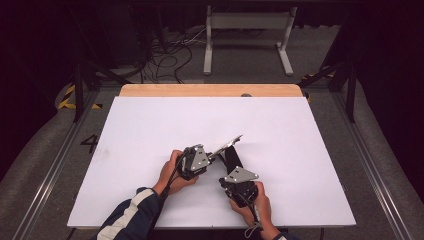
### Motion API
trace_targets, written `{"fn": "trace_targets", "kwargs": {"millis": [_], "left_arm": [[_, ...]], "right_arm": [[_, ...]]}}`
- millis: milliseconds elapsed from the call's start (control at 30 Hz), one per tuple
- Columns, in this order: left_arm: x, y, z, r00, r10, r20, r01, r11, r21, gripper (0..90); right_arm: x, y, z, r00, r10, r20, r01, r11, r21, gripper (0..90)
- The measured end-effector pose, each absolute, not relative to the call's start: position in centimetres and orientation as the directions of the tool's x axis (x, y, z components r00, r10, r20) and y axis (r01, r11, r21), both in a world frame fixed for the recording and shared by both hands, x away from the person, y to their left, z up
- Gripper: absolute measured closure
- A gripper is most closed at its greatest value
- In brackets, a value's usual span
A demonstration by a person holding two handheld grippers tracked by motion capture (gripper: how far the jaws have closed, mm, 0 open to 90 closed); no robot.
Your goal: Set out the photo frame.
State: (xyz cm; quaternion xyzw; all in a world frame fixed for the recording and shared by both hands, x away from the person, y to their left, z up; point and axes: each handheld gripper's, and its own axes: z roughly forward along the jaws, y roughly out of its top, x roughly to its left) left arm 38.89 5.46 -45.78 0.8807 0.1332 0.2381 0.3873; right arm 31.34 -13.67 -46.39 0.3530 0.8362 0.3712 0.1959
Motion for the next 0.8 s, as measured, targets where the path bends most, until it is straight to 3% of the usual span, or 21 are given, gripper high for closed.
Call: {"fn": "trace_targets", "kwargs": {"millis": [800], "left_arm": [[36.5, 5.7, -45.6, 0.820, 0.399, 0.410, -0.002, -0.715, 0.699, 76.3]], "right_arm": [[32.8, -15.2, -46.3, -0.704, 0.709, -0.038, 0.445, 0.483, 0.754, 90.0]]}}
